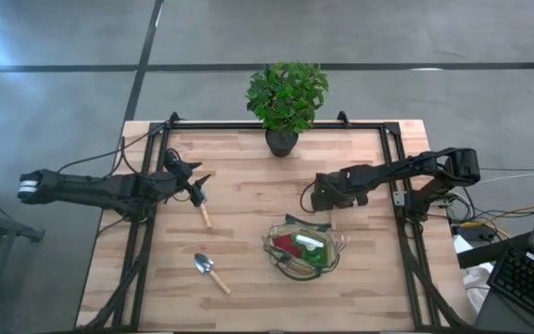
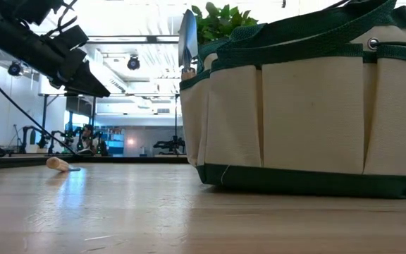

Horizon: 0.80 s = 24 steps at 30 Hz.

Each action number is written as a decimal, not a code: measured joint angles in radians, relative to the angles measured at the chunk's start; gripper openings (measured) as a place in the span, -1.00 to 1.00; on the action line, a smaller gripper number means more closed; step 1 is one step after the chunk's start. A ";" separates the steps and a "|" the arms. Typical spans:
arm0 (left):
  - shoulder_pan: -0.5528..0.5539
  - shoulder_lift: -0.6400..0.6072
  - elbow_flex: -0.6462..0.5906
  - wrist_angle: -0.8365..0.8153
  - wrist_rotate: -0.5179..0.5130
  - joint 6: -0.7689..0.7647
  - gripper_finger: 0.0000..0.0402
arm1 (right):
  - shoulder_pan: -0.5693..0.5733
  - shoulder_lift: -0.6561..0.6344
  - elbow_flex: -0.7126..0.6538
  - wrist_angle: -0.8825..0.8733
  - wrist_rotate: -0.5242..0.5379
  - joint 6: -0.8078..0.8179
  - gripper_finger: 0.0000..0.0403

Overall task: Pick & Place Garden tools in Gardening bag
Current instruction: Put the brown hand rake into the green gardening bag

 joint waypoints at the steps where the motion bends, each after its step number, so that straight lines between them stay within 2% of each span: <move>1: 0.000 0.000 0.000 0.000 0.000 0.000 0.15 | -0.003 -0.002 0.000 0.000 0.000 0.000 -0.33; 7: 0.000 0.000 0.000 0.000 0.000 0.002 0.15 | -0.011 -0.002 -0.002 0.006 0.014 -0.014 -0.48; 13: 0.000 0.000 0.000 0.000 0.000 0.006 0.15 | -0.011 -0.001 0.000 -0.004 0.021 -0.043 -0.72; 24: 0.000 0.000 -0.001 0.000 0.000 0.029 0.15 | -0.010 0.000 0.001 -0.013 0.026 -0.091 -0.72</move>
